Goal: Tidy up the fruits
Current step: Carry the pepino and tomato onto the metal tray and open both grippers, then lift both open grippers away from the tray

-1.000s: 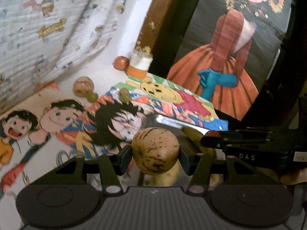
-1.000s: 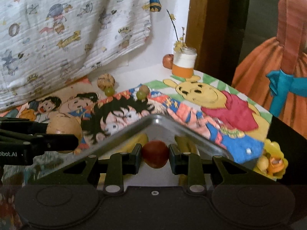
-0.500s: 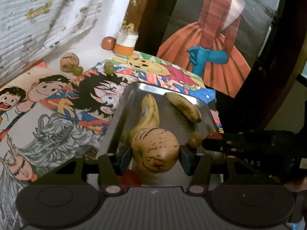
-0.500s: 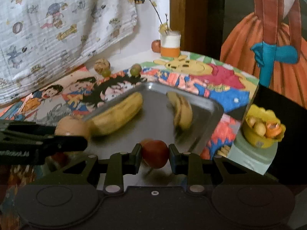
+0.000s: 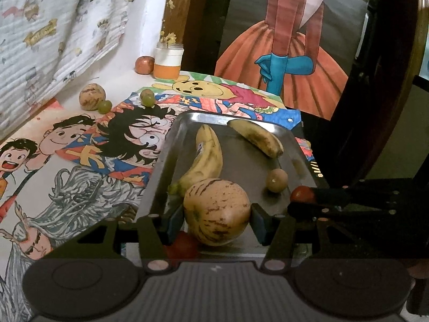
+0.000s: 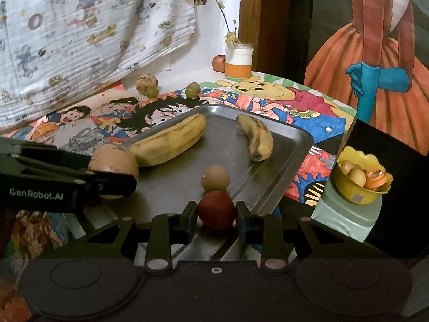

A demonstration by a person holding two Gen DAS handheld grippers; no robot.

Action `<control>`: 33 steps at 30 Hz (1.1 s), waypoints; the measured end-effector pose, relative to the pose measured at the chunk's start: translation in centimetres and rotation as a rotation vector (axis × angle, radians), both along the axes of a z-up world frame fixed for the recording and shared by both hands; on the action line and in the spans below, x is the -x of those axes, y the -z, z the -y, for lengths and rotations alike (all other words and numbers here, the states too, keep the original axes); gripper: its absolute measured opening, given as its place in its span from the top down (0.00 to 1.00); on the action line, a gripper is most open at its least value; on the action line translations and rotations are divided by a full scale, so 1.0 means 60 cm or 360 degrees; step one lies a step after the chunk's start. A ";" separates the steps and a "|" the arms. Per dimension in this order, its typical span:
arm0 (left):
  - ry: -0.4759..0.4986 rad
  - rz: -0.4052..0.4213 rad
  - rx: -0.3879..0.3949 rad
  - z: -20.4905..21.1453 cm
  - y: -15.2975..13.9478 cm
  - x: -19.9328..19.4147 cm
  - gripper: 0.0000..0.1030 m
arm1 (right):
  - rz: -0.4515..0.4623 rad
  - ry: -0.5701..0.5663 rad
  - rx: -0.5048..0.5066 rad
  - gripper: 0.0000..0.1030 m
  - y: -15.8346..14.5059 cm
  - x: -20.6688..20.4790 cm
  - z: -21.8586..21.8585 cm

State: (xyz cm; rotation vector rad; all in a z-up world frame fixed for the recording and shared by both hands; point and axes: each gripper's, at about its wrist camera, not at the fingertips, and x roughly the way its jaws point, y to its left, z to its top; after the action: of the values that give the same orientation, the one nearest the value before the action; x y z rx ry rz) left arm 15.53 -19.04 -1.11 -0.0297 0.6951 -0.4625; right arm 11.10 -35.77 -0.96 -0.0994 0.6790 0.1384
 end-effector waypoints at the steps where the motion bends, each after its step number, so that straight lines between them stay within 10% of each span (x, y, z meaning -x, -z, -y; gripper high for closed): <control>1: -0.0002 0.0000 -0.0001 -0.001 0.000 0.000 0.43 | 0.0007 -0.0001 0.0014 0.68 0.001 0.002 -0.003; 10: -0.0022 -0.0013 0.0090 -0.016 -0.005 0.002 0.39 | 0.0069 0.0030 0.0046 0.58 -0.003 0.019 -0.011; 22: -0.0201 0.0199 0.0214 -0.080 -0.055 0.072 0.01 | 0.0154 0.0244 -0.0075 0.16 -0.050 0.108 -0.028; 33: -0.0265 0.0237 0.0196 -0.160 -0.057 0.160 0.00 | 0.0258 0.0440 -0.0106 0.01 -0.063 0.217 -0.090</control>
State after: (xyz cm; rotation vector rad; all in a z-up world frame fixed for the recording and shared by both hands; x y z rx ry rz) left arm 5.91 -9.45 2.32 -0.1662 0.5127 -0.3431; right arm -1.91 -30.35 2.83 0.0472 0.5199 -0.1116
